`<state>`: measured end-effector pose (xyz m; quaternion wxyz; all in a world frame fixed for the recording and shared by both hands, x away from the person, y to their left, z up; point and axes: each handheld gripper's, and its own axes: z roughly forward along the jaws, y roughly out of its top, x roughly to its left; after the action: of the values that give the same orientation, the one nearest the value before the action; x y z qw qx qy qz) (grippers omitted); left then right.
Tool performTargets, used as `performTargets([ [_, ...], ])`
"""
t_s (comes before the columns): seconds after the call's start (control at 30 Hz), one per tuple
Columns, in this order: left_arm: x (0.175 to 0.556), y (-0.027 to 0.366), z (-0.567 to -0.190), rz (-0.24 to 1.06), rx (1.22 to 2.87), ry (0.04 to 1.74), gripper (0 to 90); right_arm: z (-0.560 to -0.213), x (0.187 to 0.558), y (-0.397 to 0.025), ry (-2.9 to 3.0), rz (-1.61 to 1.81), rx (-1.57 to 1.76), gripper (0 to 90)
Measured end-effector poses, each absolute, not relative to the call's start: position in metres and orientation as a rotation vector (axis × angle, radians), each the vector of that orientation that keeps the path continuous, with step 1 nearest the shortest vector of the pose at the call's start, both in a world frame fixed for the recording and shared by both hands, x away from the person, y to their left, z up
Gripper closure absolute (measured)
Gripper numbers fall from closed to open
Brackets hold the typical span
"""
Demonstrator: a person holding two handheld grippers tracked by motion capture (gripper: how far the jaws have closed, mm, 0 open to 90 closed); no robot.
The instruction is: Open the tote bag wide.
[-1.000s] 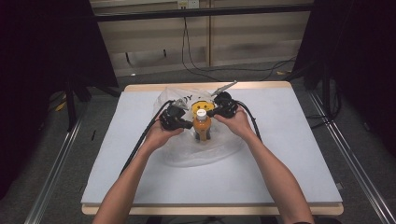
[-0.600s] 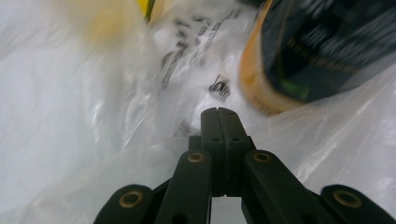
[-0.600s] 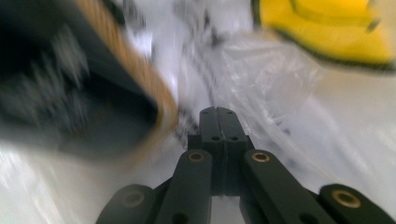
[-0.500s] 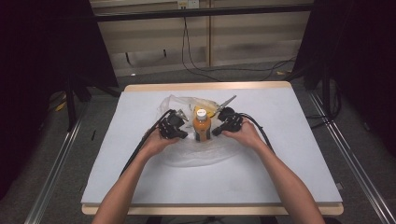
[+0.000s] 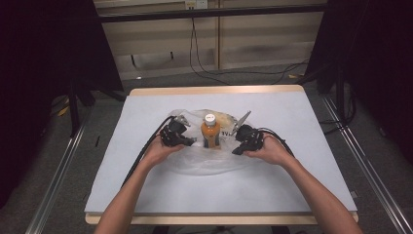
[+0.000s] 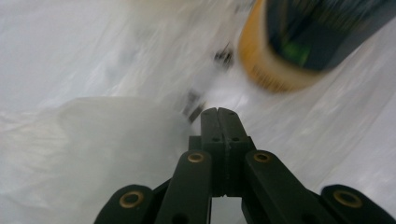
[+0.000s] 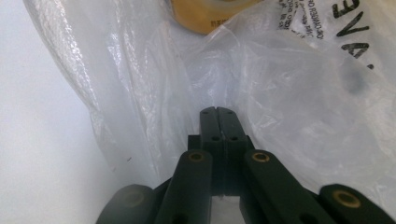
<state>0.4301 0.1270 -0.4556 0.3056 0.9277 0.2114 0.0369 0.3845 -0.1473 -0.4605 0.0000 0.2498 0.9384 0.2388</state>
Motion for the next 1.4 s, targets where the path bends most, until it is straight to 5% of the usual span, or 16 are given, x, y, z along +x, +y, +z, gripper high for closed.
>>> performTargets([
  [0.6,0.425,0.147,-0.456,0.150,2.680,0.615,90.0,-0.457,0.381,-0.165,2.960,0.656,0.796,90.0],
  [0.8,0.408,0.153,-0.452,0.187,2.772,0.511,90.0,-0.456,0.374,-0.171,2.975,0.649,0.795,90.0],
  [1.4,0.423,0.195,-0.453,0.233,2.752,0.623,90.0,-0.458,0.390,-0.221,2.809,0.585,0.916,90.0],
])
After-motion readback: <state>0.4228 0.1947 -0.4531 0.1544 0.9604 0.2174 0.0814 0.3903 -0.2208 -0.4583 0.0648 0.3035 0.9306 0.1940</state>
